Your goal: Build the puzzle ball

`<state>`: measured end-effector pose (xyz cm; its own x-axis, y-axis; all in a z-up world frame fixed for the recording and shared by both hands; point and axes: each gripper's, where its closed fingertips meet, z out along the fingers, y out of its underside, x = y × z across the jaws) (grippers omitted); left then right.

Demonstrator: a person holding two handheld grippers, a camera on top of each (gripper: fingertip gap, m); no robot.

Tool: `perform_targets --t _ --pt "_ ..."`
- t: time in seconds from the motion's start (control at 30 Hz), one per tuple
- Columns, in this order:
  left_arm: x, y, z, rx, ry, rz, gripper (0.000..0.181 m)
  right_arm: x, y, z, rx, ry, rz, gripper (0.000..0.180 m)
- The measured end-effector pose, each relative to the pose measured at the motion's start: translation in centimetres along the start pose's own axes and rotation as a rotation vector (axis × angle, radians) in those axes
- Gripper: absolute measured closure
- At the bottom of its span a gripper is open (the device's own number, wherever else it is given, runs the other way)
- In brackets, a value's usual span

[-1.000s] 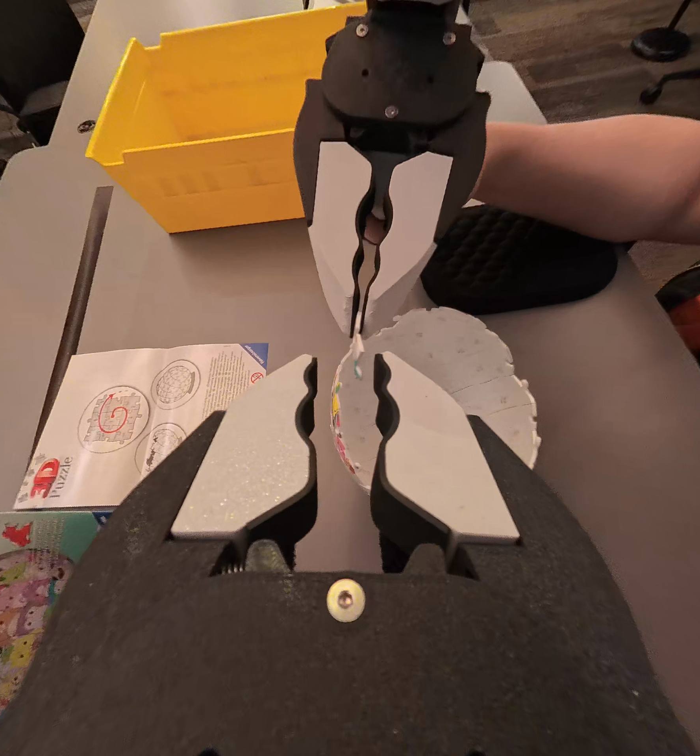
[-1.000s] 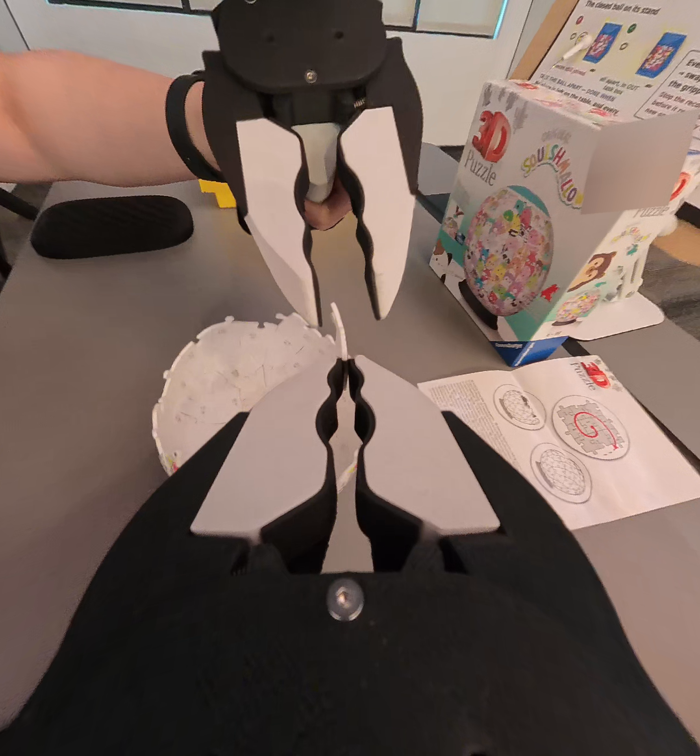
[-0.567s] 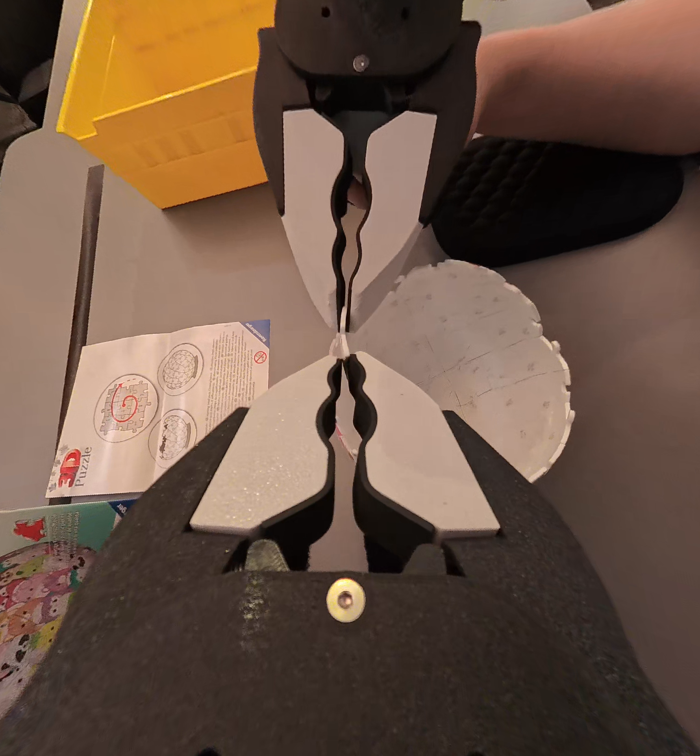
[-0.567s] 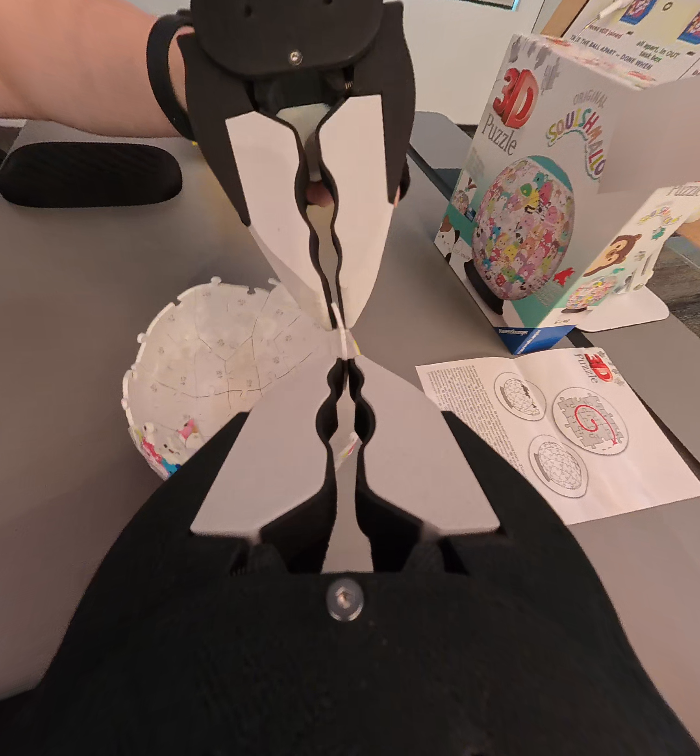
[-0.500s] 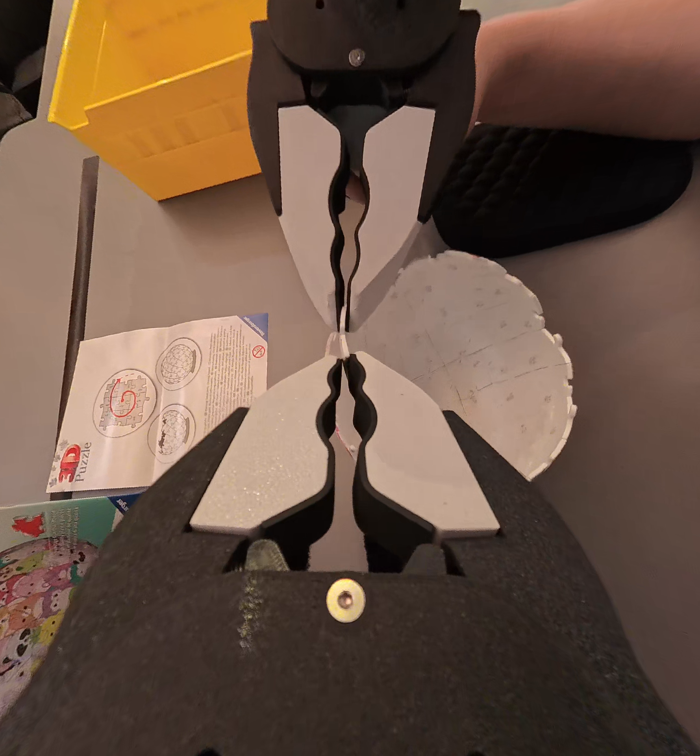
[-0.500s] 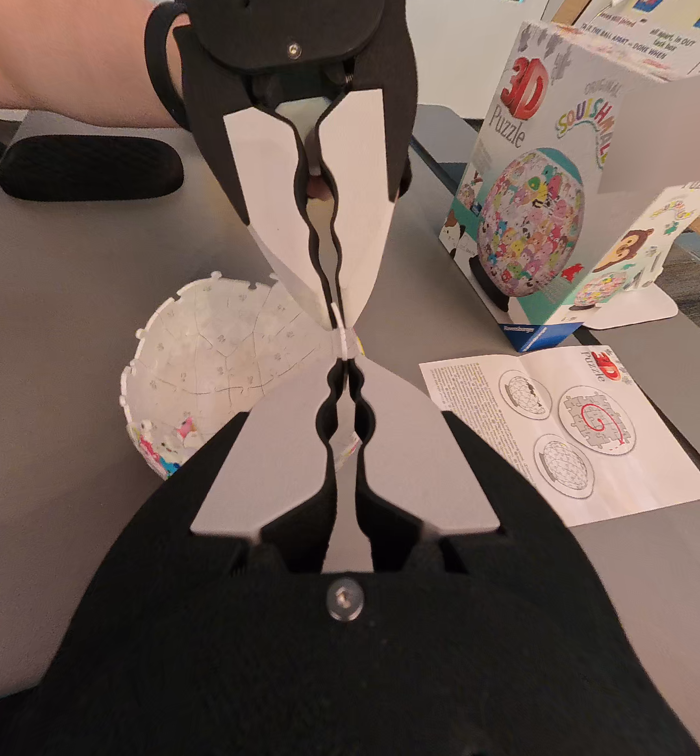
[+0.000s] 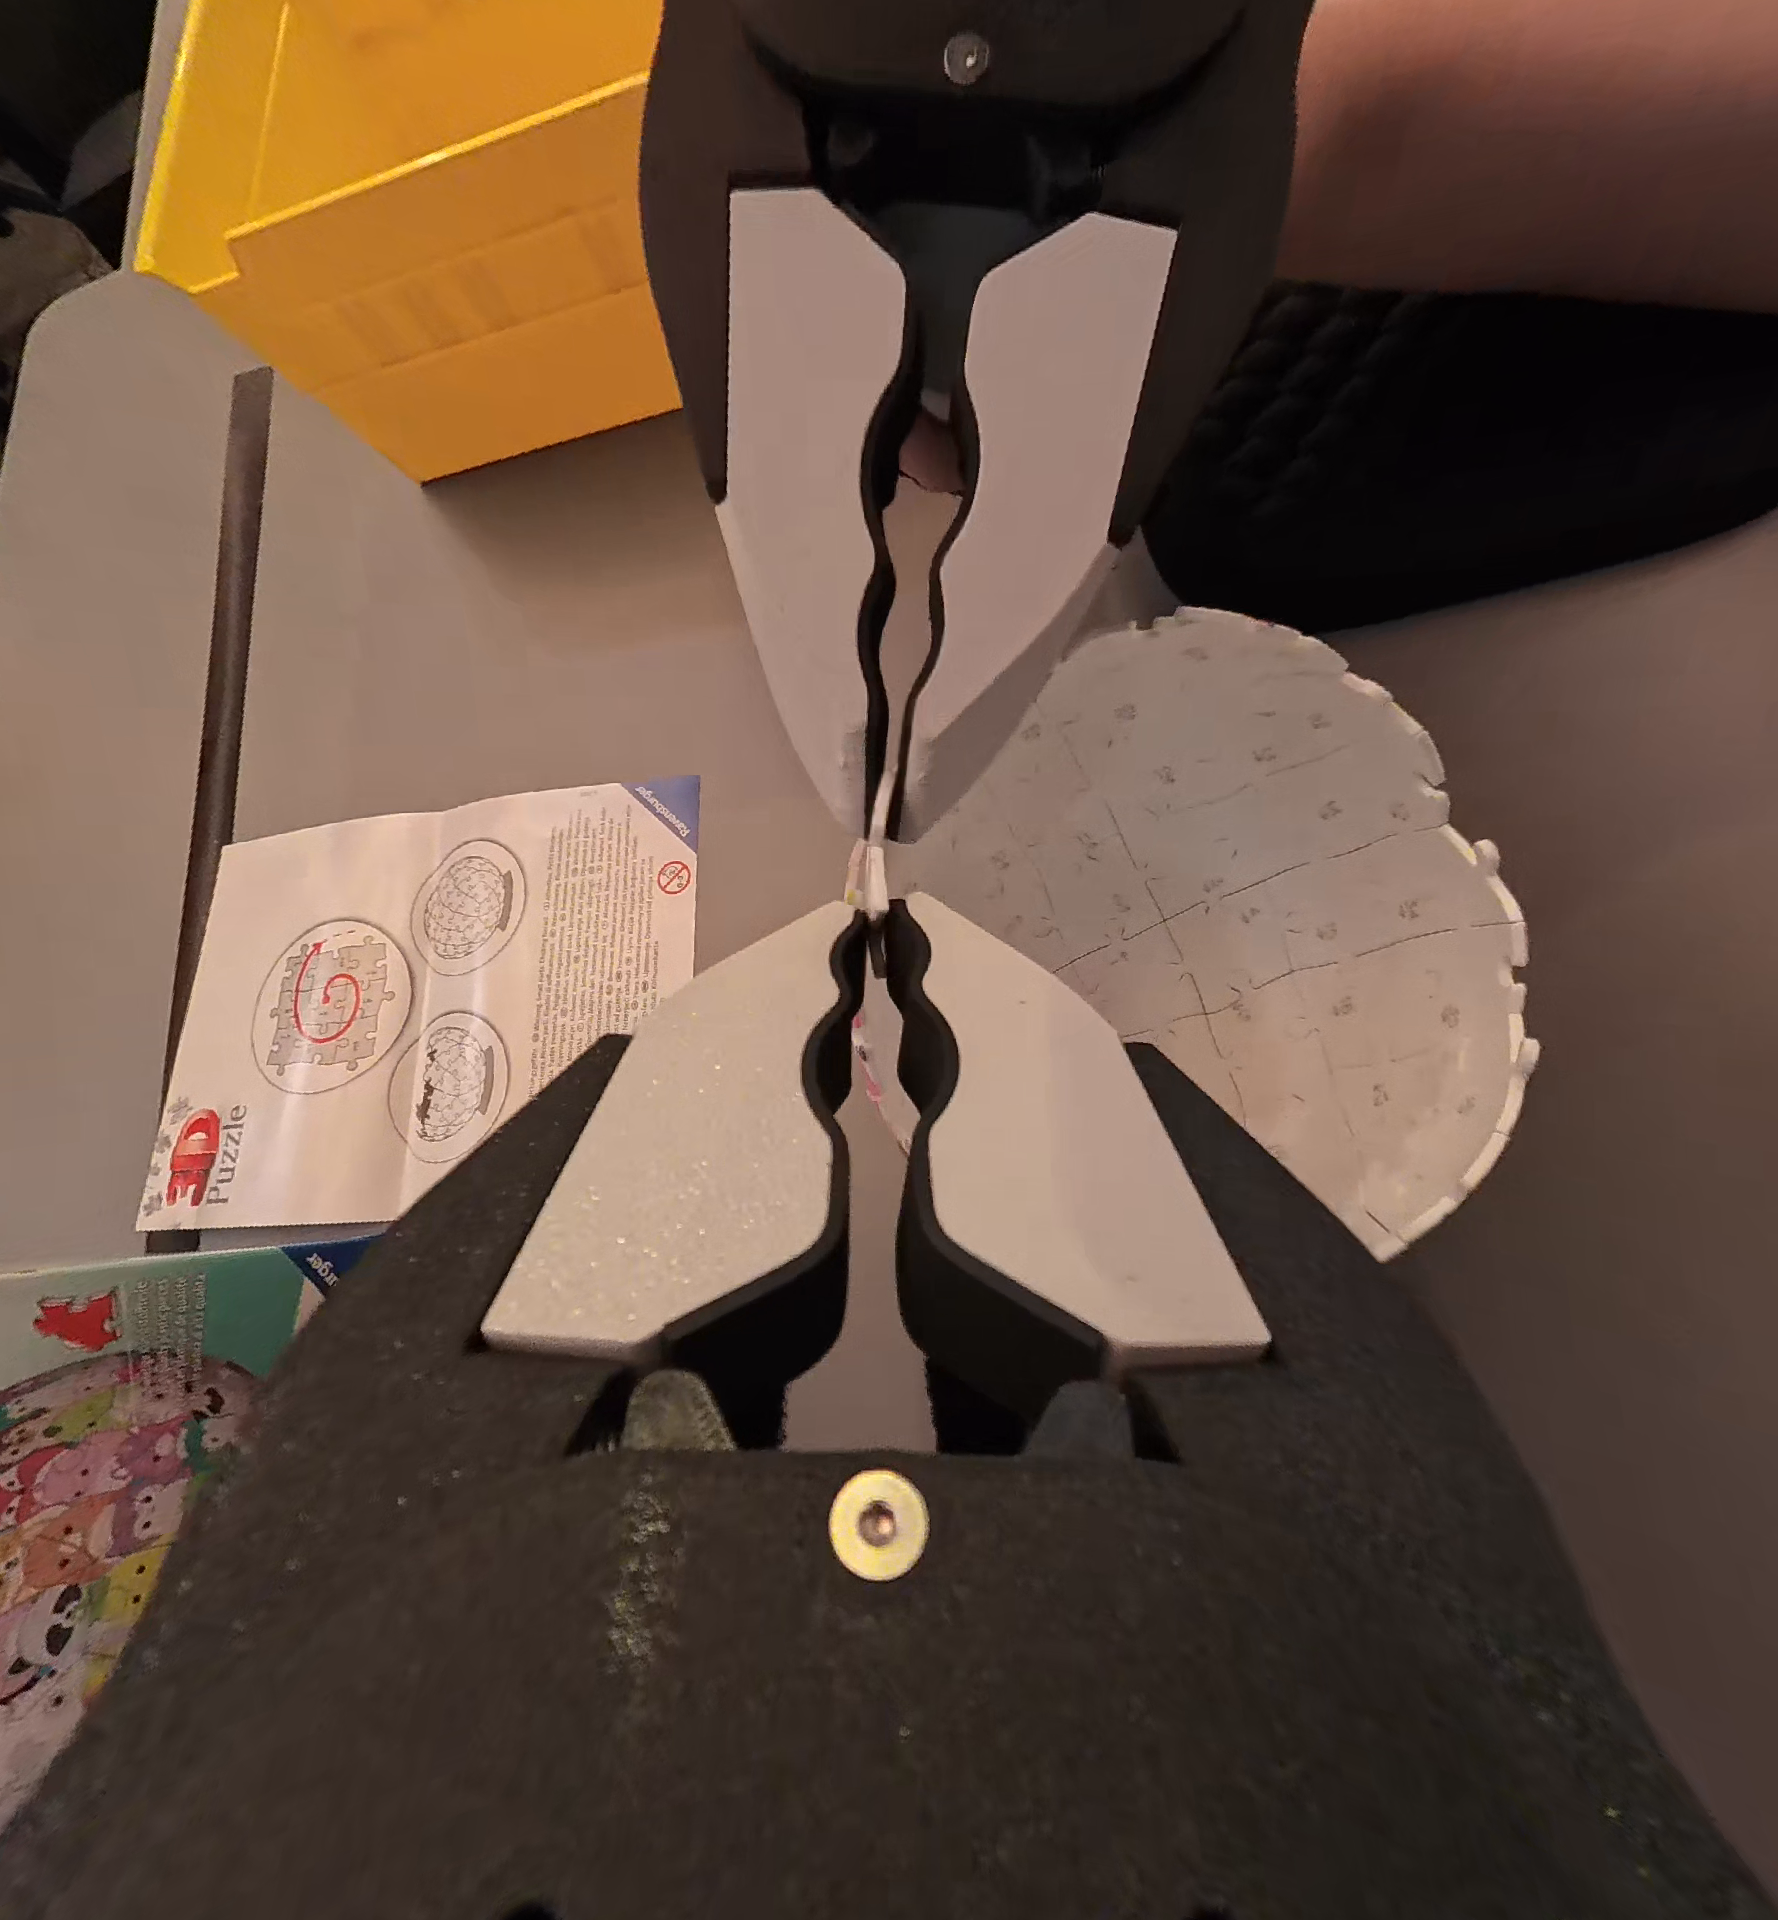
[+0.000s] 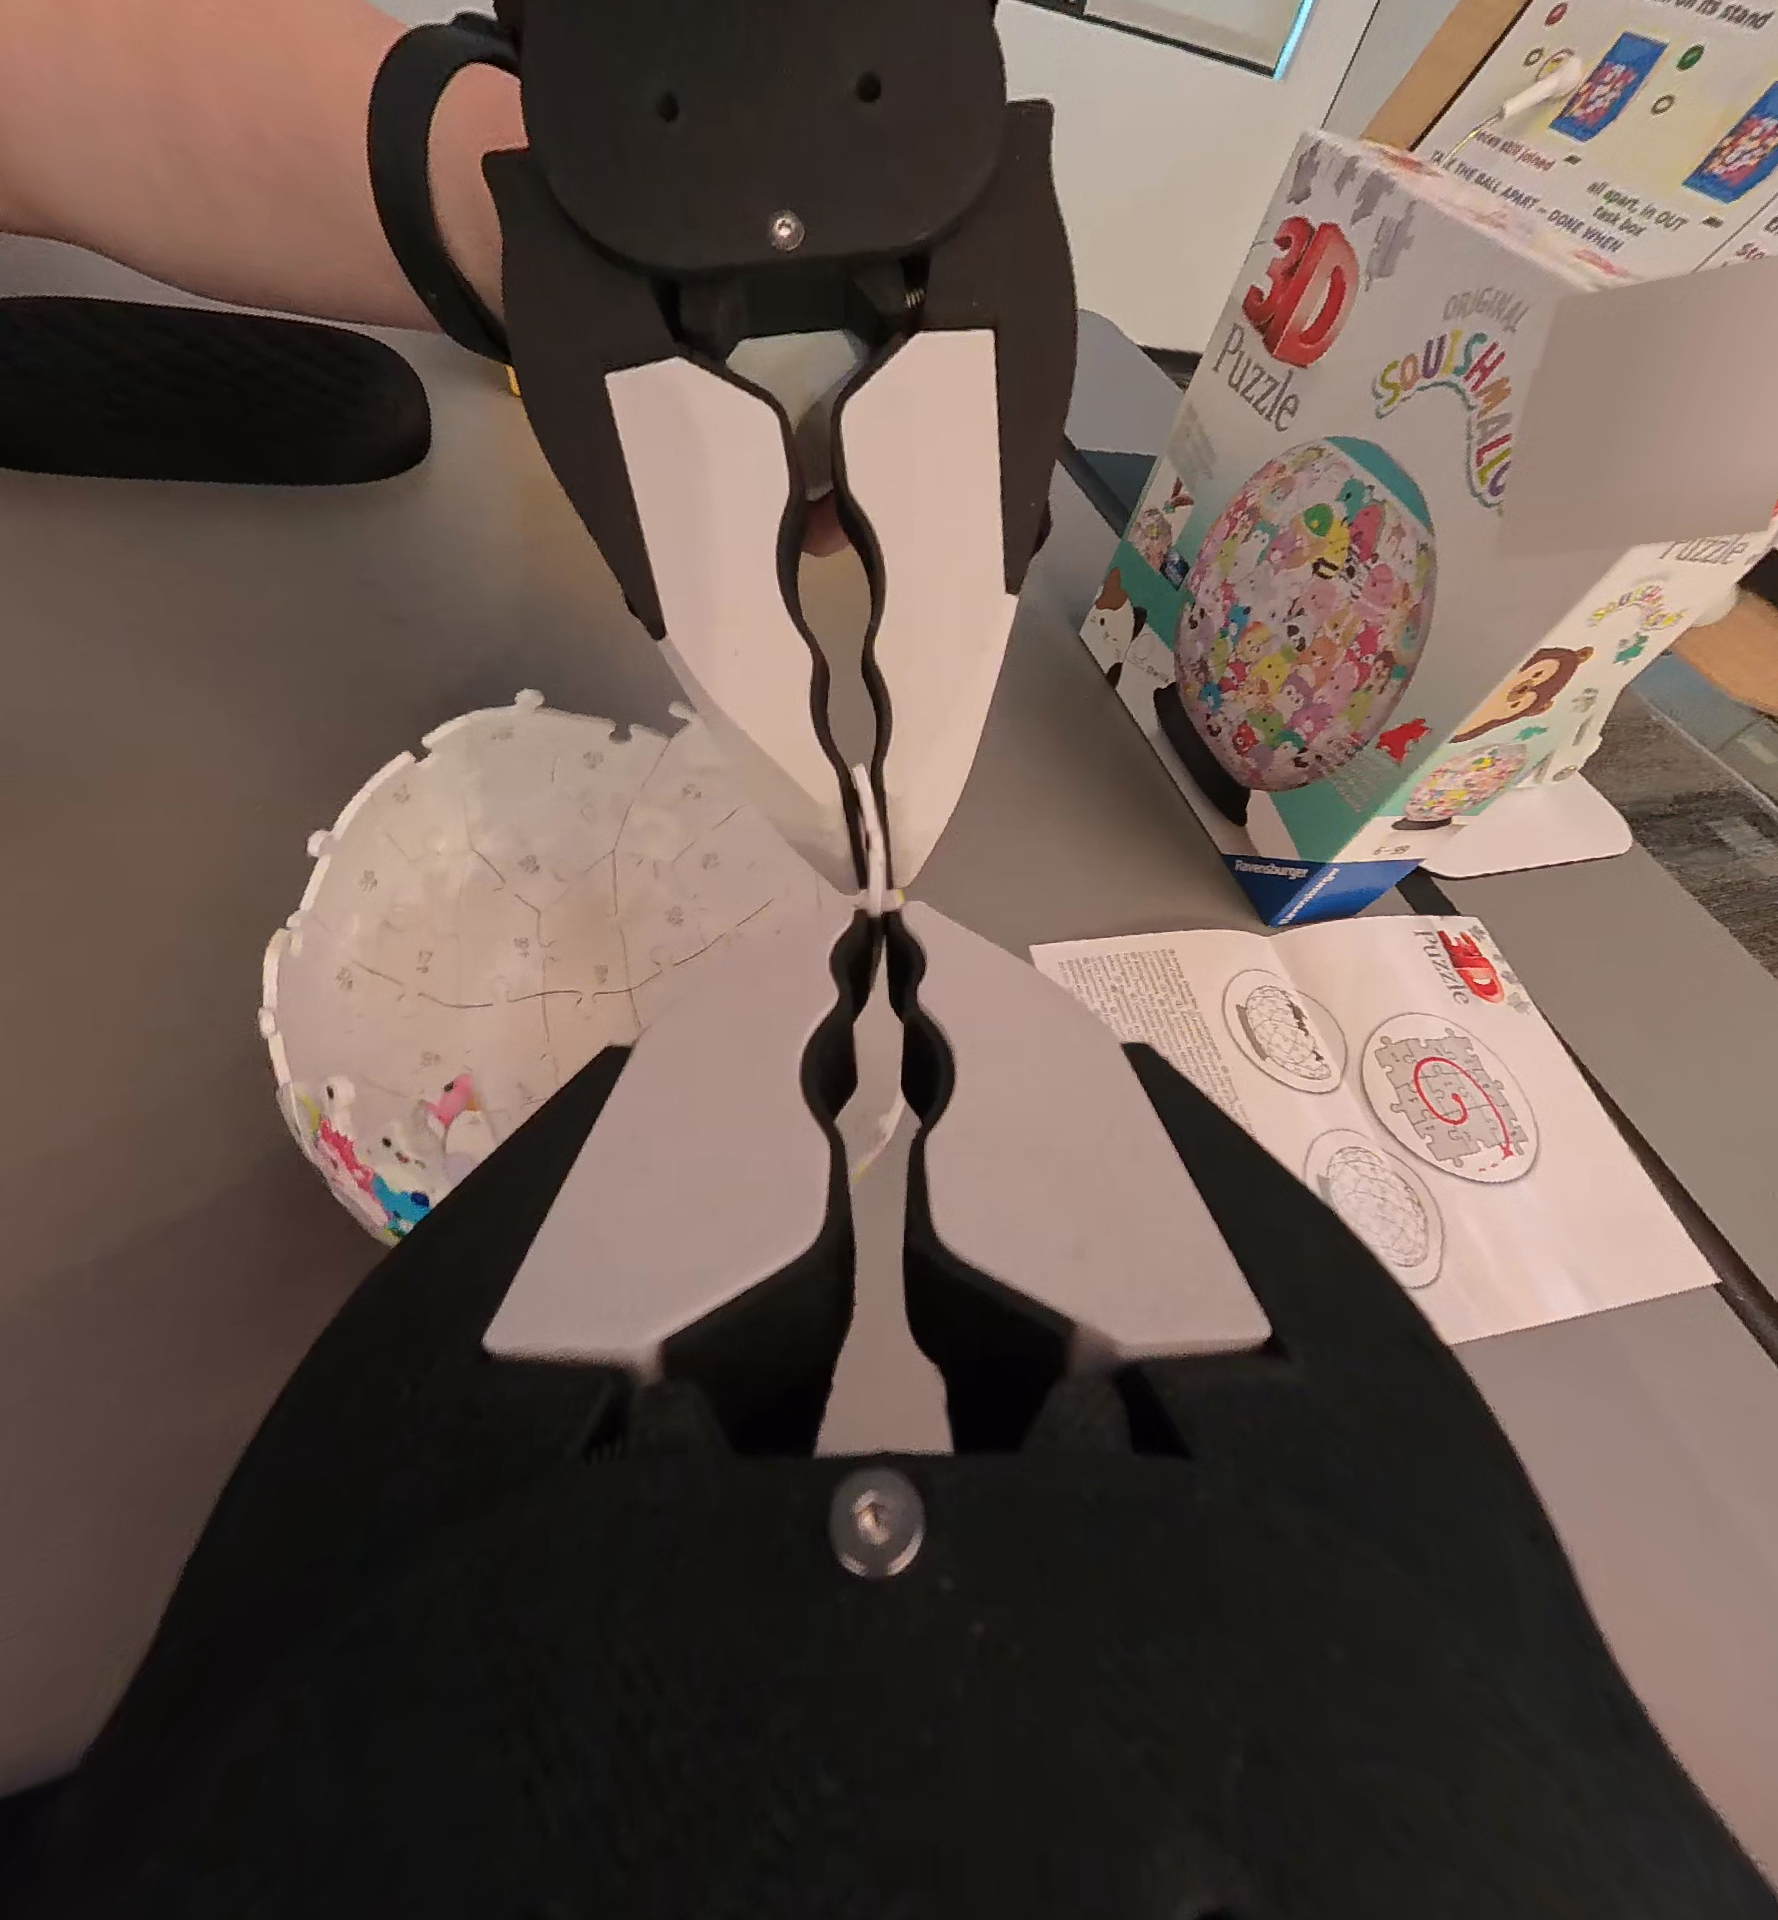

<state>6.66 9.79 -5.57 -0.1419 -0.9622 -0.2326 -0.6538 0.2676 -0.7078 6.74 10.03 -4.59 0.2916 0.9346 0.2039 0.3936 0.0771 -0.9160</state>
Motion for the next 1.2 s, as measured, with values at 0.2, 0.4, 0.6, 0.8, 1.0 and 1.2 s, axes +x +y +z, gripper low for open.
perform_targets --t 0.2,0.4,0.6,0.8,1.0,1.2 --pt "-0.2 0.1 0.1 0.006 -0.027 0.009 0.179 0.1 0.9 0.1 -0.045 0.037 -0.034 0.163" --pt "-0.2 0.0 0.0 0.035 -0.037 0.006 0.179 0.4 1.0 0.3 -0.057 0.070 -0.044 0.155" --pt "-0.2 0.1 0.2 0.030 -0.043 0.019 0.179 0.4 0.4 -0.1 -0.025 0.062 -0.023 0.153" --pt "-0.3 0.3 0.4 0.027 -0.052 0.029 0.179 0.4 0.0 0.0 -0.011 0.056 -0.017 0.151" --pt "-0.4 0.5 0.5 0.024 -0.060 0.032 0.179 0.9 -1.2 -1.0 0.051 0.050 0.010 0.150" --pt "-0.6 0.6 0.5 0.033 -0.072 0.032 0.179 0.5 0.7 0.2 -0.145 0.019 -0.055 0.154"
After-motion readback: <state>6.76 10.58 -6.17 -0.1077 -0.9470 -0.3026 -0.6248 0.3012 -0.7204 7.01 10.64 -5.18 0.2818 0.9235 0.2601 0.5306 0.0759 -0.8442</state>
